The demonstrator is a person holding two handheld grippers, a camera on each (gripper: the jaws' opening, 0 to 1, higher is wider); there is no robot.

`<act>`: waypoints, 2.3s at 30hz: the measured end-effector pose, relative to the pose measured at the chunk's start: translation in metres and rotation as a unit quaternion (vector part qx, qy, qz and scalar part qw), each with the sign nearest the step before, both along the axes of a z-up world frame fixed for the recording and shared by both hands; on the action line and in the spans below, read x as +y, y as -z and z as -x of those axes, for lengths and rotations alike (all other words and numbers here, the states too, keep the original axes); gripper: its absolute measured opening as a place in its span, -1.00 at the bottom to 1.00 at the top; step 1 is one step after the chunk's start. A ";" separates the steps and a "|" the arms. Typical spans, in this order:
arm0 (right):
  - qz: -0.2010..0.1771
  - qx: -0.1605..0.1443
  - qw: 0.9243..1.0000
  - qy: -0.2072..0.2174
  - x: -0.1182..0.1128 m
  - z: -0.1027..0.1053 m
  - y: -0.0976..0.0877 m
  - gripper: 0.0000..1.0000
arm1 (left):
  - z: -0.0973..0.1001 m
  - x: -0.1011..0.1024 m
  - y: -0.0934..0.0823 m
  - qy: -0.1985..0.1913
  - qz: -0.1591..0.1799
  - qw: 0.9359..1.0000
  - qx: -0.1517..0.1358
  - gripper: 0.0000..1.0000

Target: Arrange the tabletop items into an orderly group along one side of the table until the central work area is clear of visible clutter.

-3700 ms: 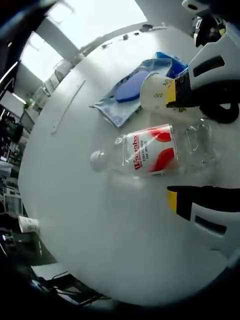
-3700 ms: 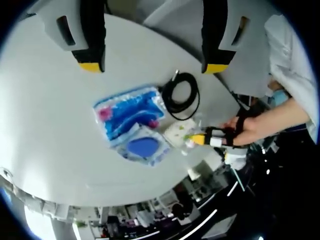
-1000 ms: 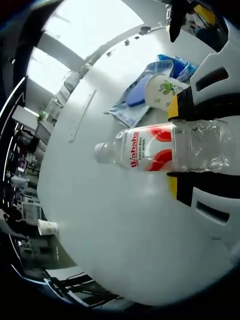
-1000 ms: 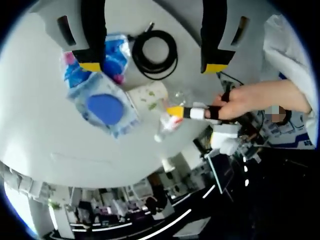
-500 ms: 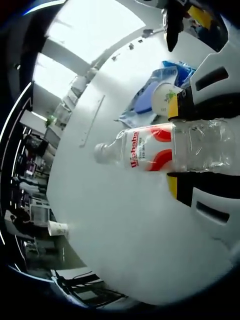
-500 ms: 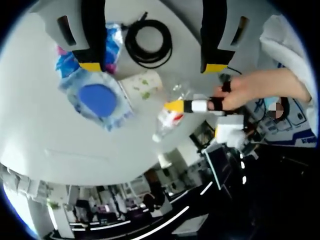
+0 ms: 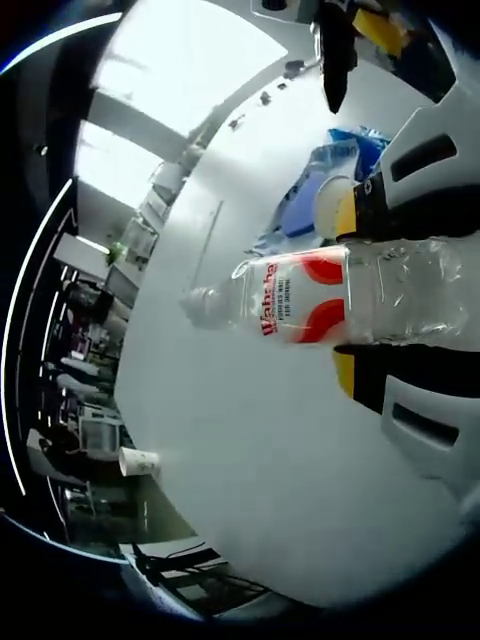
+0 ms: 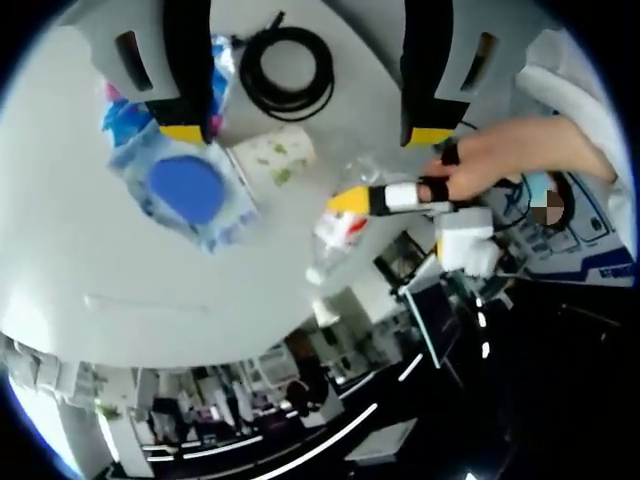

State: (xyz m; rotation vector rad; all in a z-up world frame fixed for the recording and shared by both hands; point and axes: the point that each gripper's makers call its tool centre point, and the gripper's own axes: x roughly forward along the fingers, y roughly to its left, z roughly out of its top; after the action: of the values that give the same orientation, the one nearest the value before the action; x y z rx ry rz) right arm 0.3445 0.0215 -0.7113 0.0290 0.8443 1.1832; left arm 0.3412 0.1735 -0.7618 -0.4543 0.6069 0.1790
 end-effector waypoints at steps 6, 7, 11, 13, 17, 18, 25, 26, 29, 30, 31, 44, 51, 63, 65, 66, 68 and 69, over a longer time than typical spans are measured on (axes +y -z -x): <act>-0.006 0.005 1.000 -0.001 0.006 -0.001 -0.002 0.48 | -0.001 -0.001 -0.011 0.006 -0.010 1.000 -0.015 -0.29; -0.008 0.006 1.000 -0.001 0.008 -0.001 -0.002 0.48 | -0.001 -0.001 -0.014 0.007 -0.011 1.000 -0.019 -0.29; -0.022 0.016 1.000 0.004 0.016 -0.004 -0.007 0.48 | -0.005 -0.004 -0.021 0.020 -0.021 0.999 -0.030 -0.29; -0.025 0.016 1.000 0.007 0.018 -0.006 -0.009 0.48 | -0.006 -0.004 -0.023 0.020 -0.021 0.999 -0.035 -0.29; -0.034 0.019 0.999 0.010 0.022 -0.008 -0.013 0.47 | -0.006 -0.005 -0.023 0.029 -0.024 0.999 -0.040 -0.28; -0.038 0.020 0.999 0.012 0.023 -0.009 -0.014 0.47 | -0.006 -0.006 -0.024 0.030 -0.025 0.998 -0.042 -0.28; -0.062 0.037 0.997 0.021 0.029 -0.014 -0.021 0.47 | -0.004 -0.015 -0.028 0.044 -0.026 0.997 -0.050 -0.27; -0.063 0.037 0.997 0.022 0.029 -0.015 -0.022 0.47 | -0.003 -0.016 -0.028 0.046 -0.025 0.997 -0.051 -0.27; -0.070 0.038 0.997 0.026 0.031 -0.016 -0.025 0.47 | -0.002 -0.018 -0.029 0.049 -0.025 0.997 -0.051 -0.28; -0.074 0.040 0.996 0.028 0.031 -0.017 -0.027 0.47 | -0.002 -0.020 -0.029 0.052 -0.026 0.997 -0.053 -0.28; -0.077 0.041 0.996 0.029 0.032 -0.017 -0.028 0.47 | -0.002 -0.022 -0.030 0.054 -0.026 0.997 -0.054 -0.28; -0.108 0.056 0.992 0.043 0.043 -0.030 -0.043 0.45 | -0.001 -0.032 -0.041 0.072 -0.029 0.994 -0.074 -0.27; -0.118 0.056 0.991 0.039 0.052 -0.032 -0.049 0.45 | -0.002 -0.037 -0.048 0.085 -0.036 0.992 -0.086 -0.27; -0.139 0.061 0.987 0.045 0.063 -0.043 -0.061 0.44 | 0.000 -0.046 -0.055 0.100 -0.032 0.988 -0.111 -0.26; -0.141 0.062 0.987 0.042 0.066 -0.043 -0.063 0.44 | 0.001 -0.048 -0.056 0.106 -0.033 0.987 -0.113 -0.26; -0.141 0.061 0.987 0.039 0.067 -0.044 -0.064 0.43 | 0.001 -0.049 -0.056 0.108 -0.033 0.987 -0.114 -0.26; -0.138 0.059 0.988 0.035 0.068 -0.046 -0.063 0.43 | 0.003 -0.050 -0.056 0.112 -0.030 0.986 -0.117 -0.26; -0.139 0.060 0.988 0.035 0.069 -0.047 -0.064 0.43 | 0.003 -0.050 -0.056 0.113 -0.030 0.986 -0.116 -0.26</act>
State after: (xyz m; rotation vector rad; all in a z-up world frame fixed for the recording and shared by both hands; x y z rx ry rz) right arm 0.3911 0.0902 -0.6470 0.3580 0.7704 1.2342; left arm 0.3379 0.1230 -0.7061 -0.3396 0.4182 -0.0714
